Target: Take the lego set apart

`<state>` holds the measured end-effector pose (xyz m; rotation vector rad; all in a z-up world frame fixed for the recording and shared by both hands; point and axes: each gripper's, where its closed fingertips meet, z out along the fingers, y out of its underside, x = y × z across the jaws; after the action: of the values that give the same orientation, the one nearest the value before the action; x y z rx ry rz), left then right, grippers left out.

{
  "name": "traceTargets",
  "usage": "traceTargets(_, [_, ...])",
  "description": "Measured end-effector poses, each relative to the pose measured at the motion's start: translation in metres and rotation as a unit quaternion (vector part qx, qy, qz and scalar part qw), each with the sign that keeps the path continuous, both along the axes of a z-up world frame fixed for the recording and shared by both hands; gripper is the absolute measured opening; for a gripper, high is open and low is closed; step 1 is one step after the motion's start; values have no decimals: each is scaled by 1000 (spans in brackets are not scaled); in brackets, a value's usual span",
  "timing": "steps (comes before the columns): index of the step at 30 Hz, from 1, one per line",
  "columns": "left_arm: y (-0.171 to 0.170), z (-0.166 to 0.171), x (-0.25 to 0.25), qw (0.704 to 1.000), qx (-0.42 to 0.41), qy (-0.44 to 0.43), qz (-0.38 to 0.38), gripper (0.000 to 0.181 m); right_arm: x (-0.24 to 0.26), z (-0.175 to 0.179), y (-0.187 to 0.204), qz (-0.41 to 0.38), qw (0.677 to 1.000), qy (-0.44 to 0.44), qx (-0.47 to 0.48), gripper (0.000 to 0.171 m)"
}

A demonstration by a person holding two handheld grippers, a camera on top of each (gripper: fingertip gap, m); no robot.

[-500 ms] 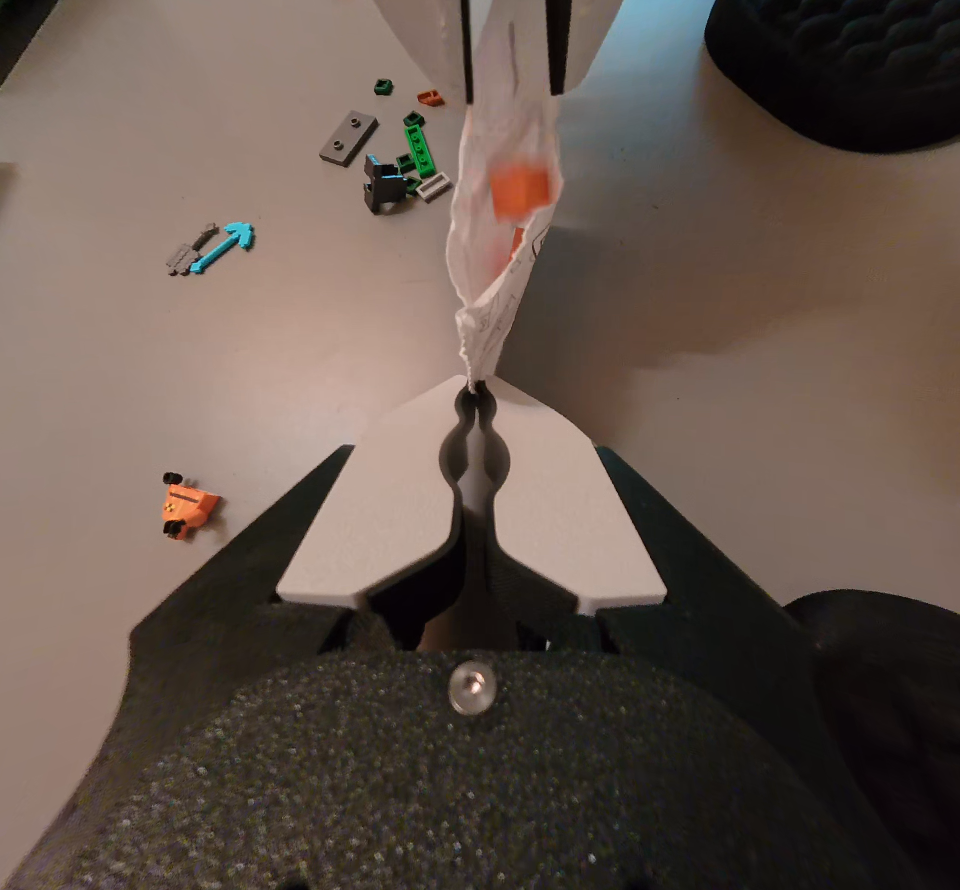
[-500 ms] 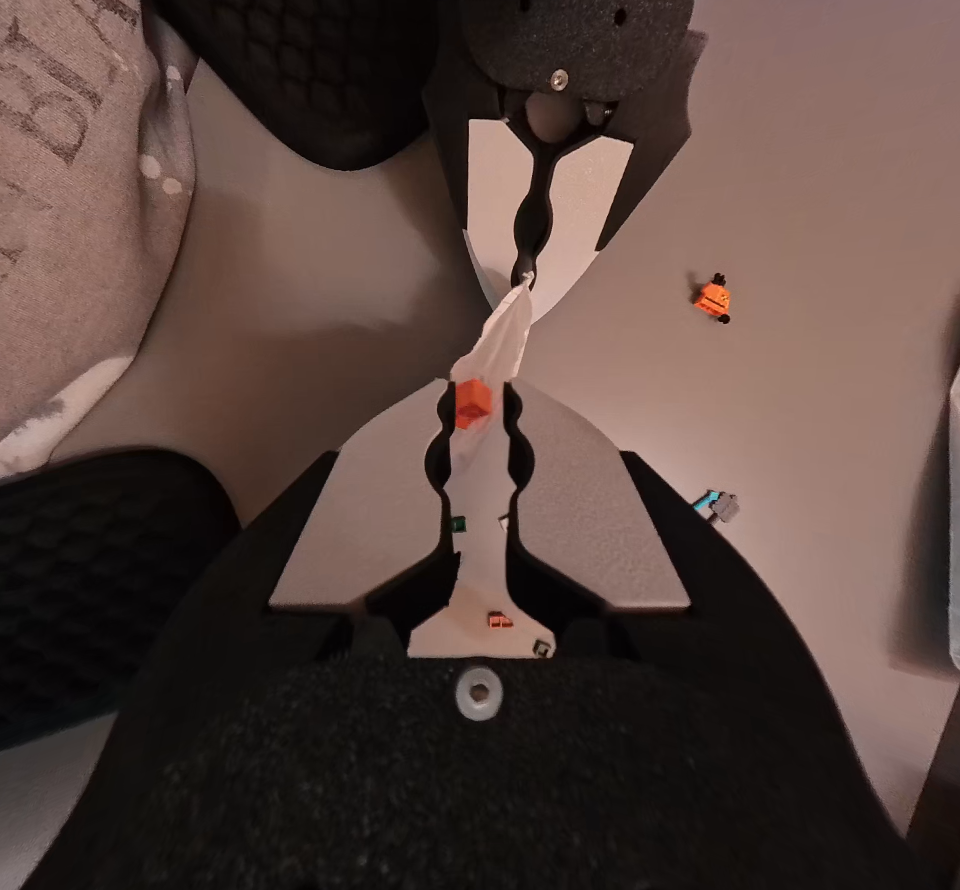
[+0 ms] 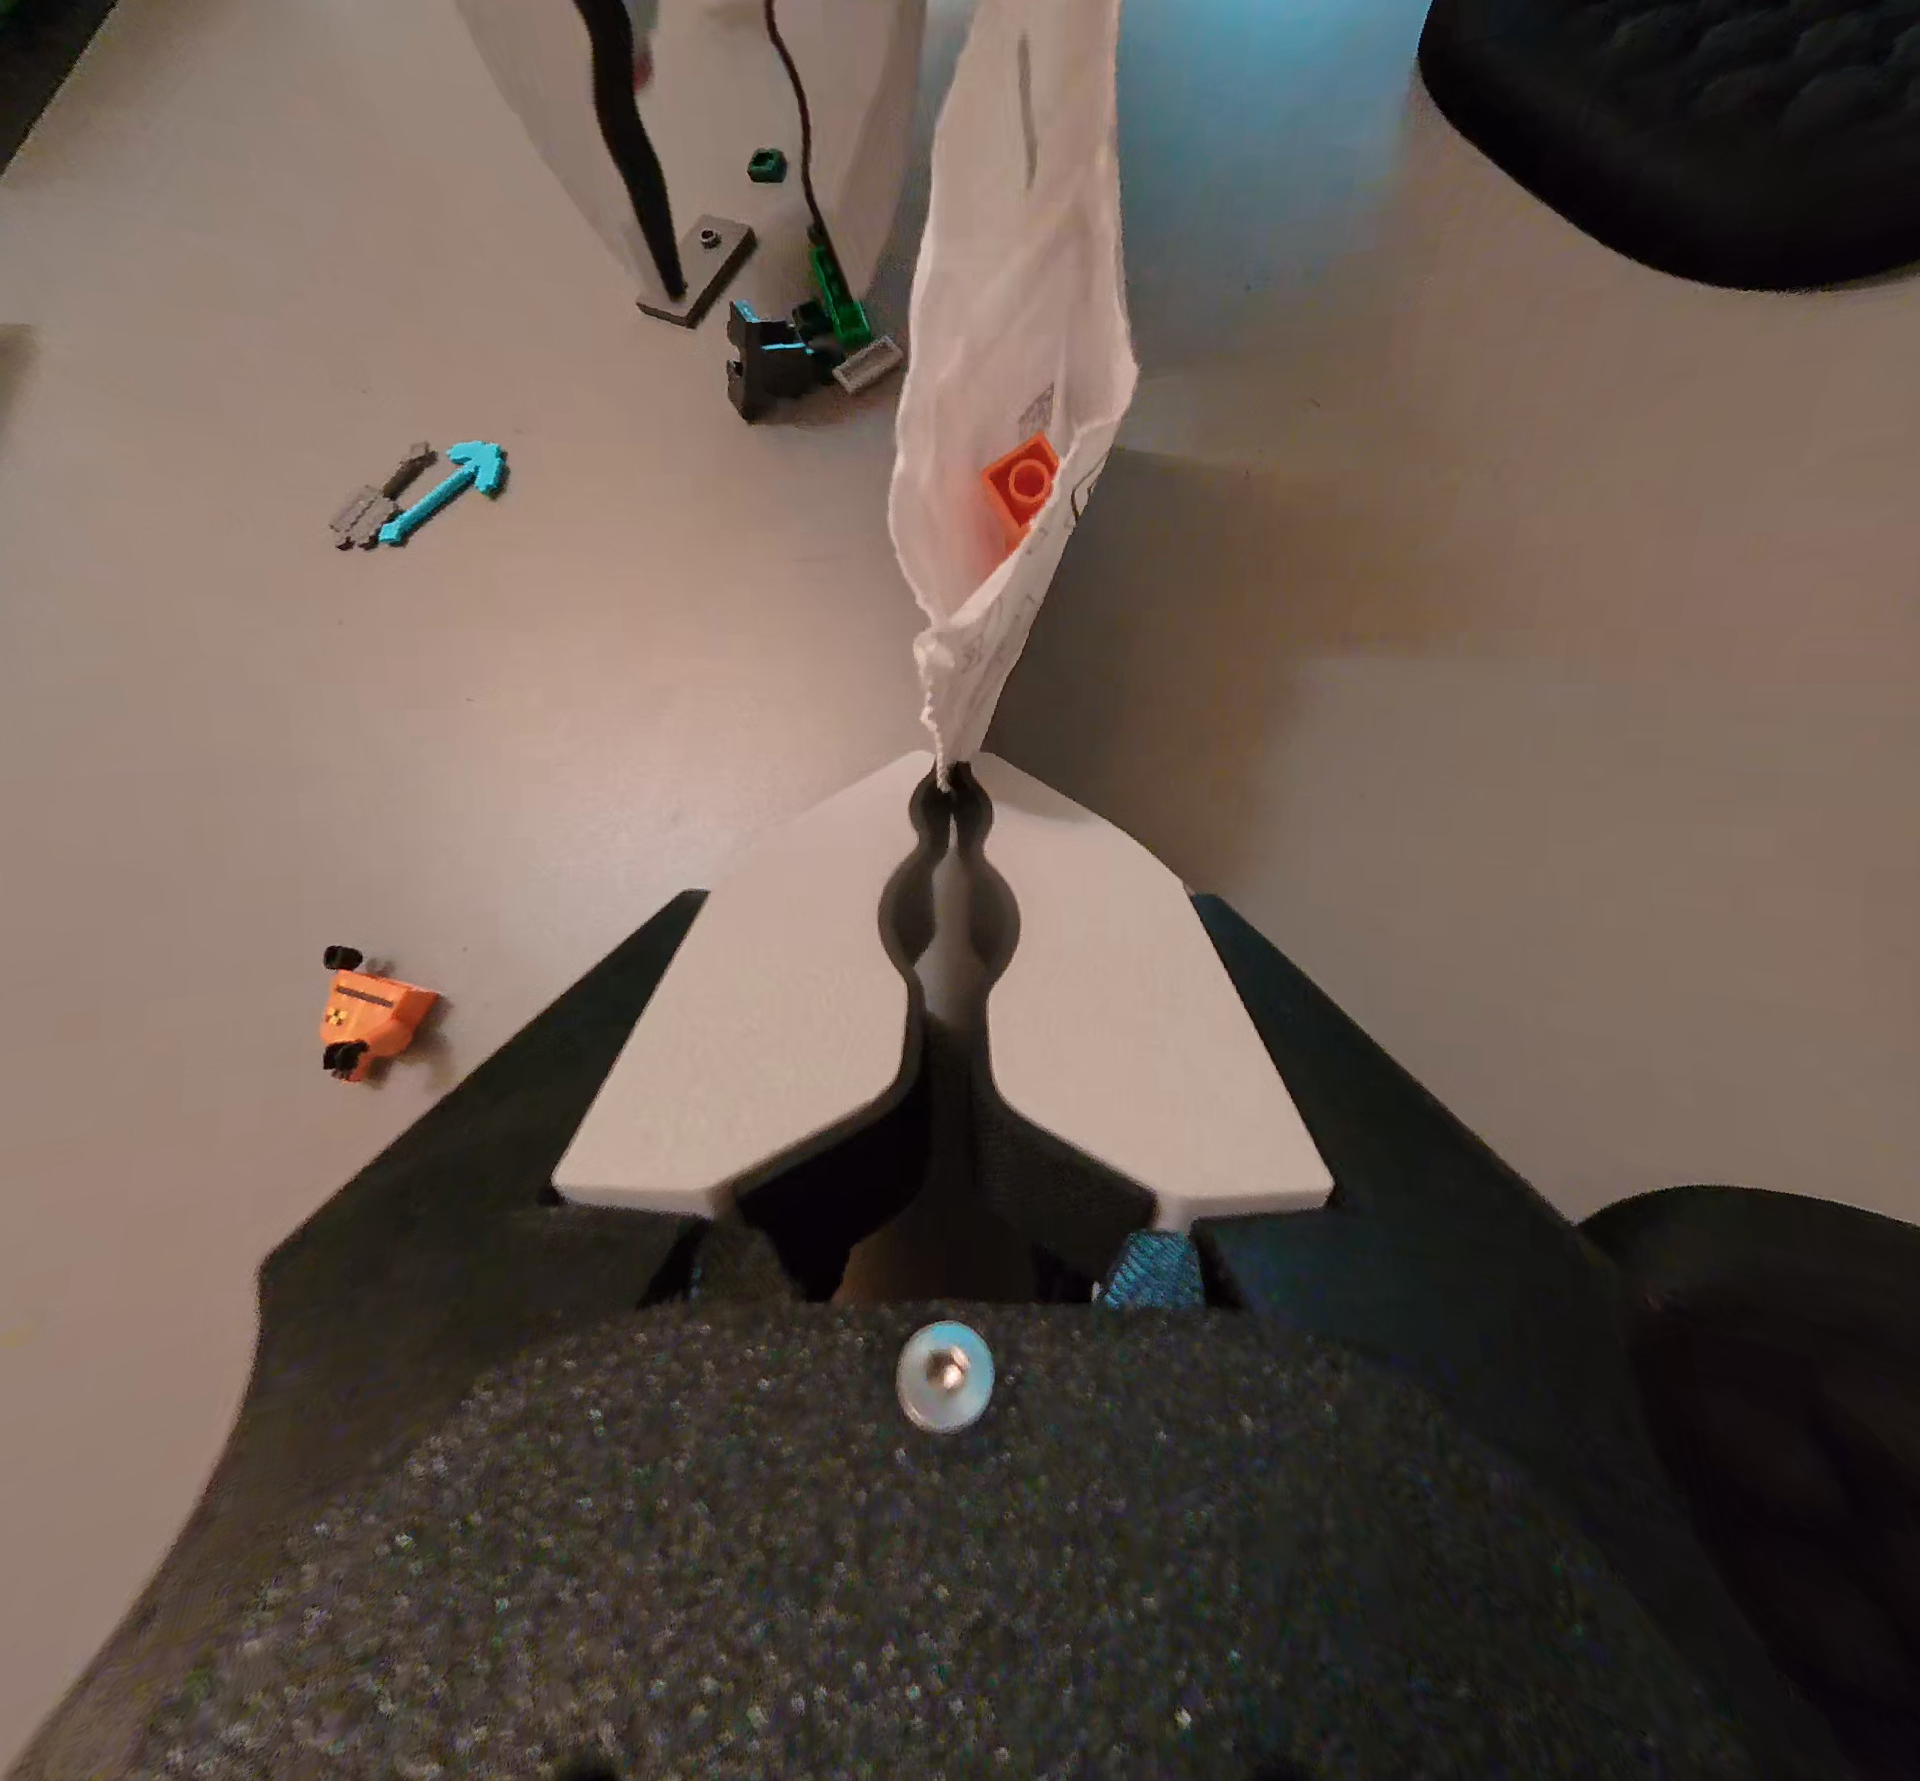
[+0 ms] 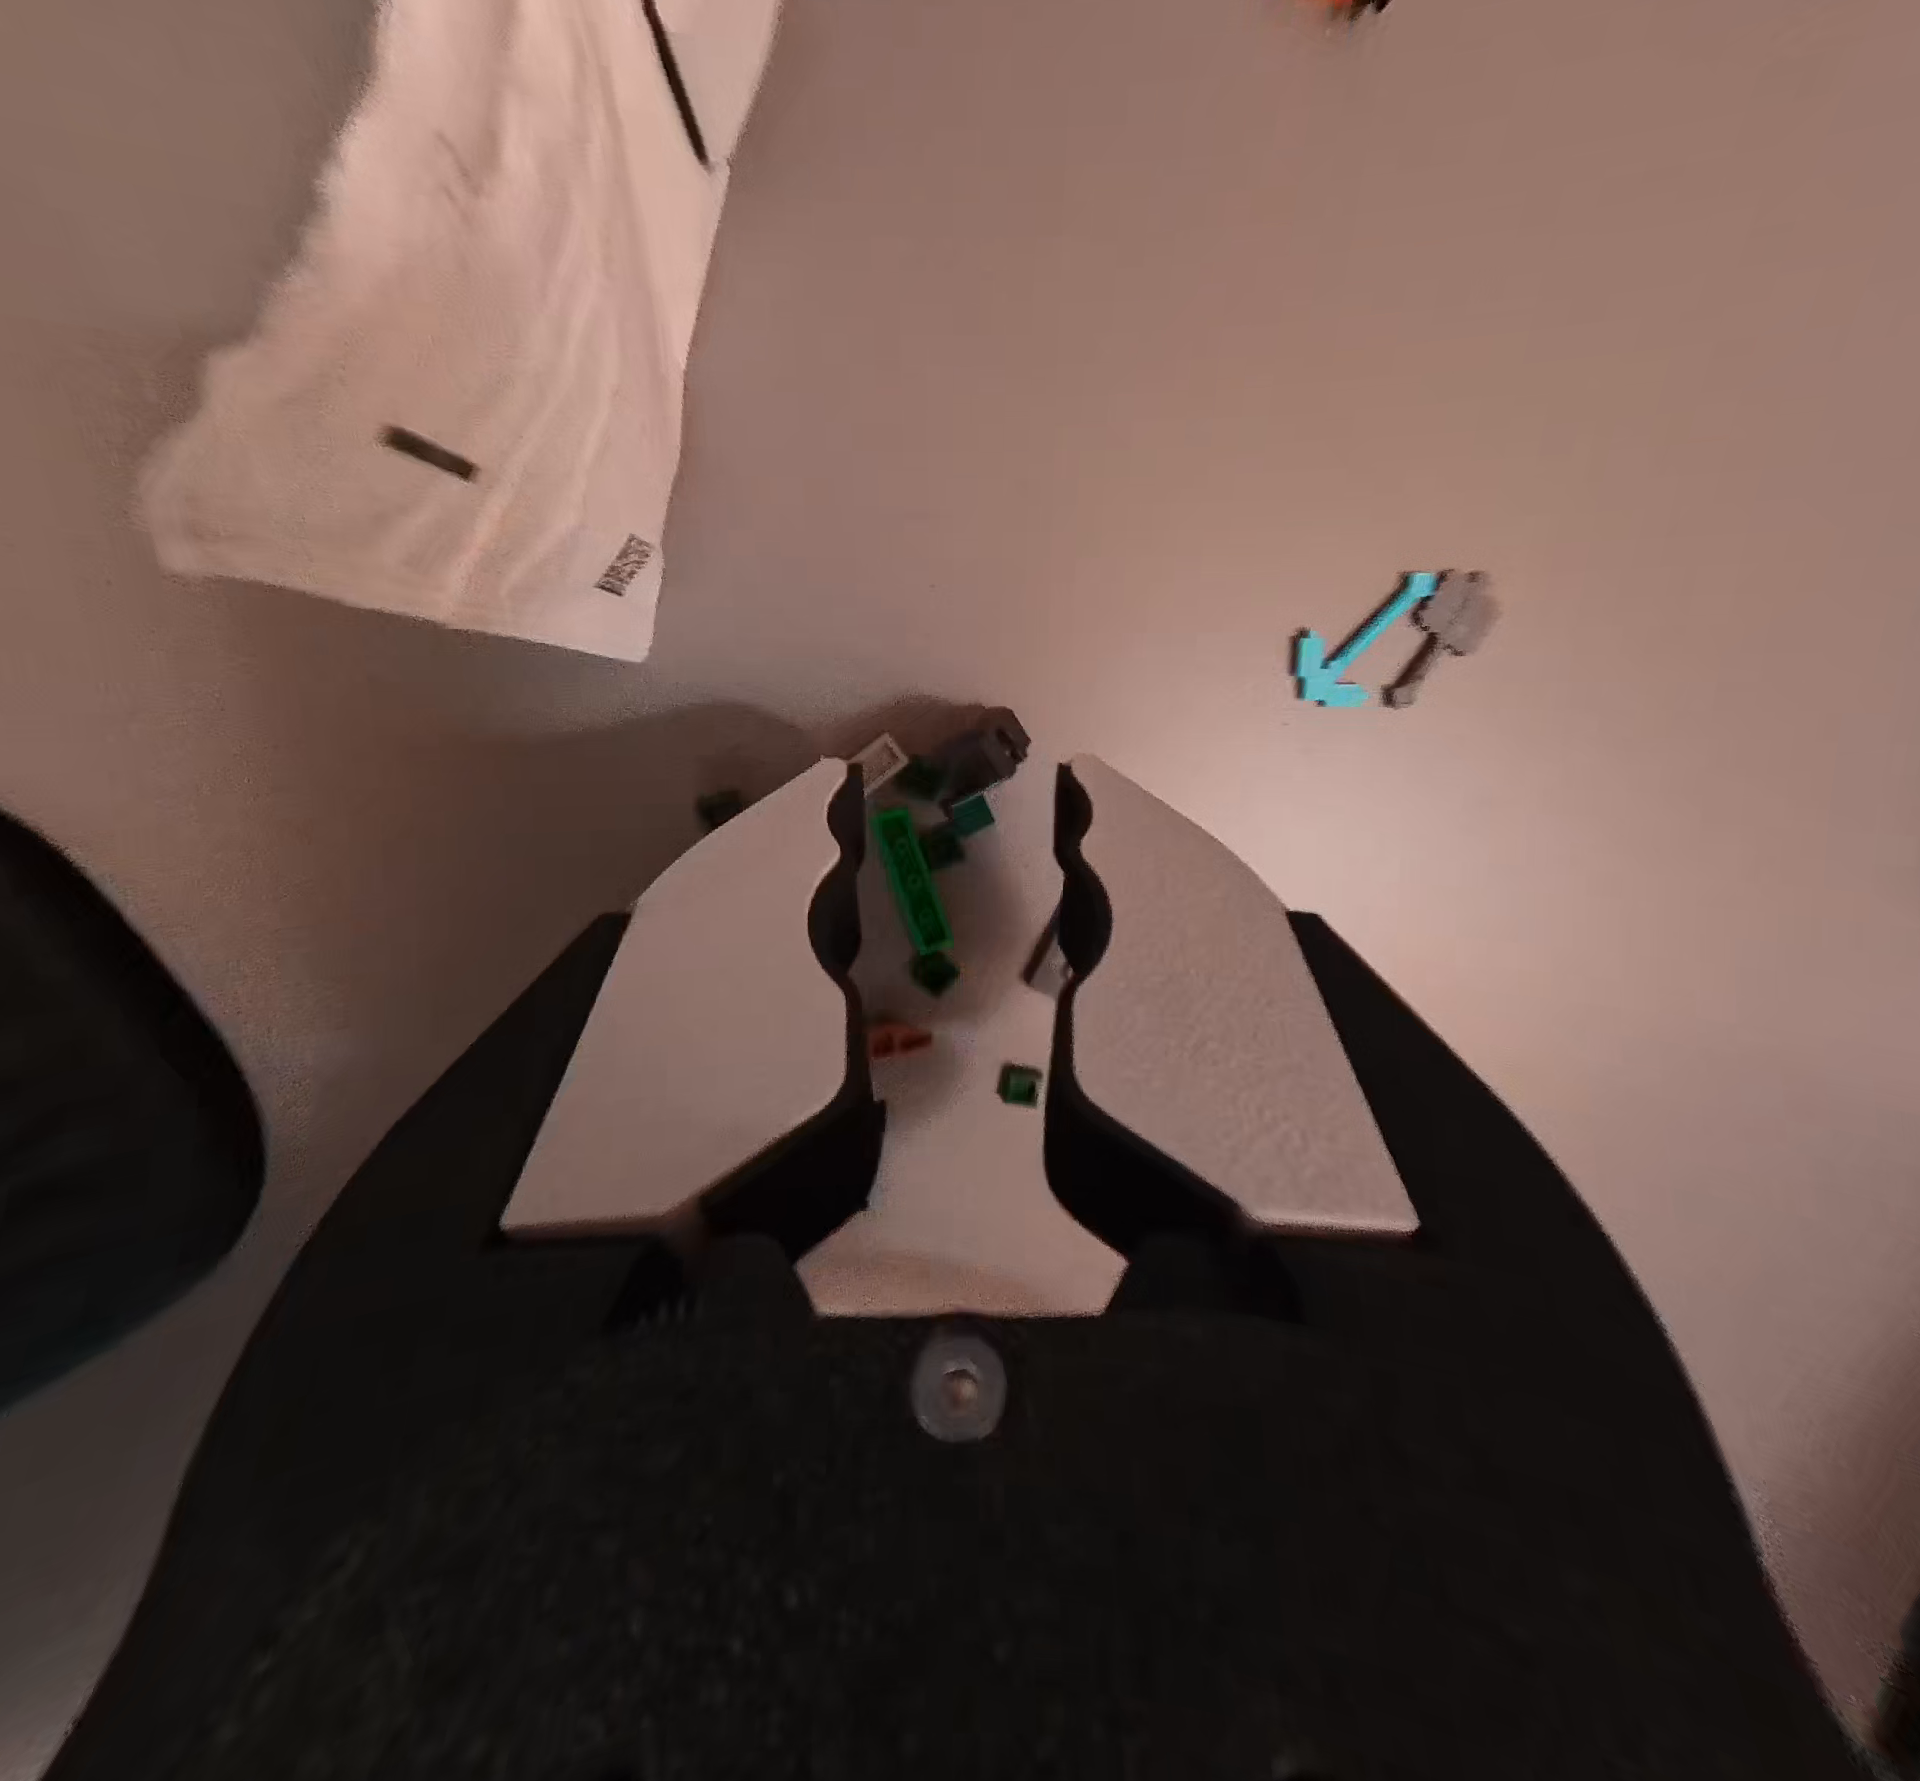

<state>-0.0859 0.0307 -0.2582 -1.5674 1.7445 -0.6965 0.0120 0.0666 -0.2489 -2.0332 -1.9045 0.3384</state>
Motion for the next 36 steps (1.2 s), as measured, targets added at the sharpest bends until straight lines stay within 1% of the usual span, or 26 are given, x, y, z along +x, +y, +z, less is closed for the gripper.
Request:
traceTargets(2, [1, 0, 0, 1000, -1, 0, 1, 1, -3, -11, 2, -4, 1000, 0, -10, 33])
traceTargets(3, [1, 0, 0, 1000, -1, 0, 2, 1, -3, -14, 4, -5, 1000, -1, -9, 23])
traceTargets(4, [1, 0, 0, 1000, -2, -1, 2, 1, -3, -14, 4, -3, 1000, 0, -11, 20])
traceTargets(6, [1, 0, -1, 1000, -5, 0, 3, 1, -5, -6, 5, 3, 1000, 8, -11, 19])
traceTargets(8, [2, 0, -1, 1000, -11, 1, 5, 1, -15, 17, 0, 14, 999, 45, -12, 18])
traceTargets(10, [2, 0, -2, 1000, -14, 2, 8, 1, -33, 50, -9, 31, 994, 100, -7, 18])
traceTargets(12, [1, 0, -1, 1000, -16, 2, 5, 1, -55, 85, -26, 64, 985, 161, -13, 18])
traceTargets(14, [-1, 0, 0, 1000, -16, 3, 4, 1, -73, 103, -45, 100, 977, 187, -24, 19])
traceTargets(15, [-1, 0, 0, 1000, -16, 4, 4, 1, -78, 103, -51, 113, 977, 181, -24, 19])
traceTargets(18, [-1, 0, -1, 1000, -20, 5, 5, 1, -82, 81, -52, 126, 983, 132, -12, 19])
traceTargets(20, [-1, 1, -2, 1000, -23, 5, 7, 1, -83, 72, -53, 121, 983, 132, -34, 21])
traceTargets(22, [-1, 1, -3, 1000, -27, 6, 8, 1, -81, 70, -53, 113, 983, 139, -42, 25])
traceTargets(24, [-1, 0, -3, 999, -31, 7, 9, 1, -75, 73, -46, 100, 984, 142, -29, 28])
traceTargets(26, [0, 0, -3, 999, -33, 8, 9, 1, -63, 77, -35, 78, 986, 146, -23, 28])
traceTargets(28, [0, 0, -3, 999, -32, 9, 10, 1, -41, 72, -22, 51, 990, 131, -25, 28])
traceTargets(31, [1, -1, -4, 999, -33, 11, 11, 1, -6, 41, -6, 18, 998, 62, -10, 28])
traceTargets(34, [1, -1, -5, 999, -35, 12, 12, 1, 8, 8, -10, 12, 1000, 20, -18, 29])
traceTargets(36, [1, -1, -5, 999, -36, 11, 12, 1, 14, -10, -9, 13, 1000, -9, -5, 30])
